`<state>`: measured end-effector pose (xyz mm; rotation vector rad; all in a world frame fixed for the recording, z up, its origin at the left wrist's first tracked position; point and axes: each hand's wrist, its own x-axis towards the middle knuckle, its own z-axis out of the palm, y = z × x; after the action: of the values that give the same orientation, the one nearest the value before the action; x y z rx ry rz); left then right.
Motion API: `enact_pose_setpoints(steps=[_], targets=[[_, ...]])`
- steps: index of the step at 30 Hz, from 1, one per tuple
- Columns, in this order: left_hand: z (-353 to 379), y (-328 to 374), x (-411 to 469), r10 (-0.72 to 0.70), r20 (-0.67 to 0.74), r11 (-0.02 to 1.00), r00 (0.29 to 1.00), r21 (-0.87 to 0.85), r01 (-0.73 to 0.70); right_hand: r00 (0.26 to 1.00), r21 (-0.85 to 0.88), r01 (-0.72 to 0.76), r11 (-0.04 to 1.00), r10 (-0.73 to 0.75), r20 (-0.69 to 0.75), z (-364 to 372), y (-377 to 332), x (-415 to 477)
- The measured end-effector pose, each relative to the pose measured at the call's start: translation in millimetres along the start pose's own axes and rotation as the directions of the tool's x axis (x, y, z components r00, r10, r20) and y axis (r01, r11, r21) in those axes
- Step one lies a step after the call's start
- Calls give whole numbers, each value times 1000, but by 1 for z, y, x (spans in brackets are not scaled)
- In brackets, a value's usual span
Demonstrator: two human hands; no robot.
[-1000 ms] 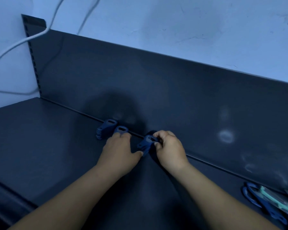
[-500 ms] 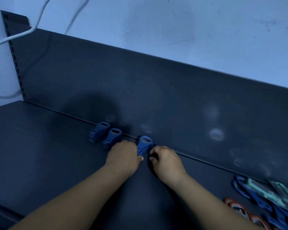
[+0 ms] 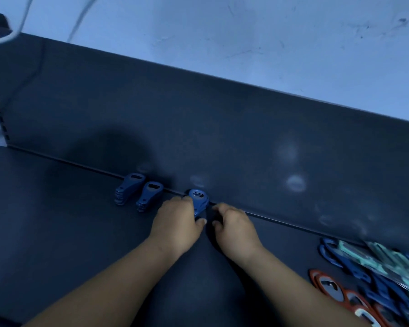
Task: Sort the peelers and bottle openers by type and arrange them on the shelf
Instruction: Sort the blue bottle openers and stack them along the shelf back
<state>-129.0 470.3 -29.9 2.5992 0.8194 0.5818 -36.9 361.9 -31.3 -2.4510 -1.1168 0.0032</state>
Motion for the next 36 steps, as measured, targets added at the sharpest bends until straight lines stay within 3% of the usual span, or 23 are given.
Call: enact_pose_setpoints(steps=[7, 12, 19, 24, 28, 36], targets=[[-6, 4, 13, -84, 265, 917, 961, -357, 179, 973, -68, -64, 996, 78, 218, -1, -4, 6], [-9, 10, 19, -136, 360, 954, 923, -203, 220, 961, -71, -48, 996, 65, 270, 2, -9, 9], [-9, 18, 16, -220, 457, 861, 862, -324, 391, 960, -116, -60, 991, 89, 265, 12, -18, 10], [-13, 1, 15, -146, 545, 821, 826, -399, 408, 962, -74, -50, 996, 68, 266, 5, -15, 7], [-21, -15, 15, -73, 586, 851, 807, -385, 357, 954, -83, -50, 995, 72, 291, 1, -11, 4], [7, -30, 28, -21, 550, 898, 835, -358, 258, 953, -97, -33, 995, 61, 296, 6, -17, 1]])
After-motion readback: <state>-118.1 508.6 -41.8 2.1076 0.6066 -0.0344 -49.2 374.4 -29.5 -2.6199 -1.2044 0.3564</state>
